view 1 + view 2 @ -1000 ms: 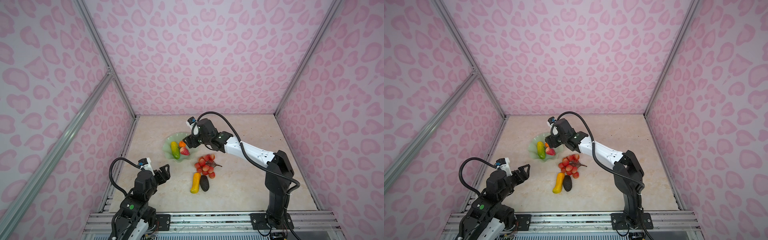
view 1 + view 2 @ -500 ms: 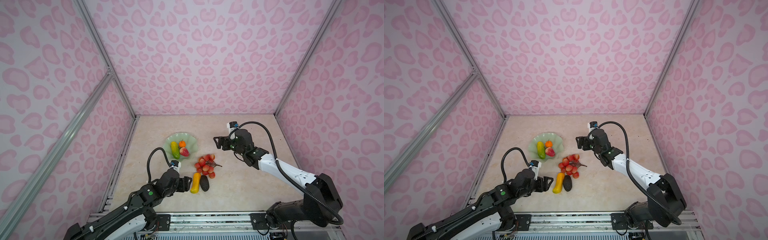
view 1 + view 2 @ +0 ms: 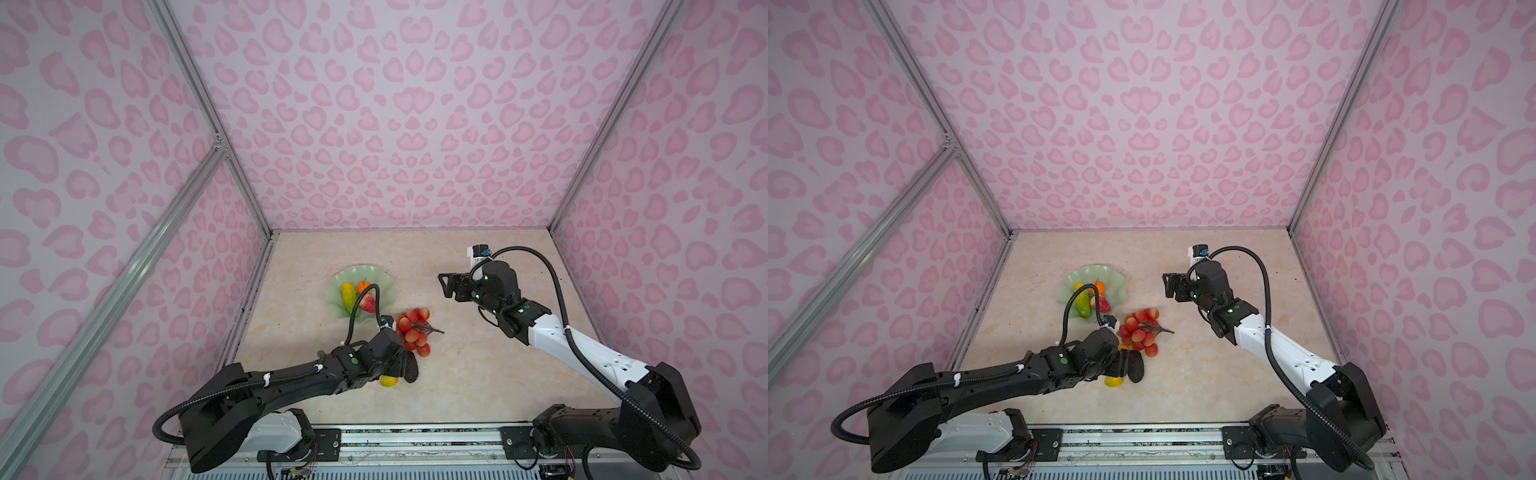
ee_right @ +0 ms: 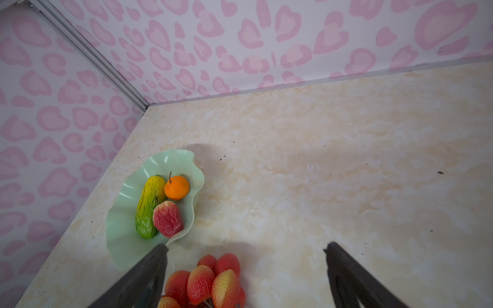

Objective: Place and organize the fake fruits in the fruit bowl
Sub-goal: 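Grasp the yellow squash with the left gripper and place it in the bowl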

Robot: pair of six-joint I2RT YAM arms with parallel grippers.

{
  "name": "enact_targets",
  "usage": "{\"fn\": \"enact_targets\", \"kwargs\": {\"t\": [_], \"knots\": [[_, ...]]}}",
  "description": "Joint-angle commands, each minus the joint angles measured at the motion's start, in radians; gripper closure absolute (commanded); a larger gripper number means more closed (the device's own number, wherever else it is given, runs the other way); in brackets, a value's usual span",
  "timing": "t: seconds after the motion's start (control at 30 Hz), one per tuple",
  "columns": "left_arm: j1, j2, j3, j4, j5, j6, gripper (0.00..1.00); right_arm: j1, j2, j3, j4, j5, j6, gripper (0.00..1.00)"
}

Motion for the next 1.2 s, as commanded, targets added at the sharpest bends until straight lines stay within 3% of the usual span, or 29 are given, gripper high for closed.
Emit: {"fn": "enact_targets", "kwargs": {"t": [0.0, 0.27, 0.53, 0.8, 1.0, 1.17], "knots": [[-0.001, 0.031, 0.010, -0.026, -0.029, -0.032, 0.36, -0.008, -0.007, -0.012, -0.007, -0.010, 0.002, 0.08], [-0.001, 0.010, -0.011, -0.064, -0.065, -0.027, 0.55, -0.026, 0.015, -0.011, 0.006, -0.030, 0.011, 0.08], [-0.001, -0.082, -0.034, -0.098, -0.090, -0.016, 0.62, -0.038, 0.041, 0.003, 0.000, -0.047, 0.011, 0.08], [0.017, -0.317, 0.028, -0.247, -0.169, 0.034, 0.63, -0.048, 0.038, 0.003, -0.008, -0.046, 0.006, 0.08], [0.178, -0.387, 0.104, -0.207, -0.139, 0.160, 0.62, -0.053, 0.032, 0.004, -0.014, -0.049, 0.002, 0.08], [0.319, -0.256, 0.234, -0.123, -0.077, 0.279, 0.62, -0.054, 0.011, -0.002, -0.039, -0.057, 0.005, 0.08]]}}
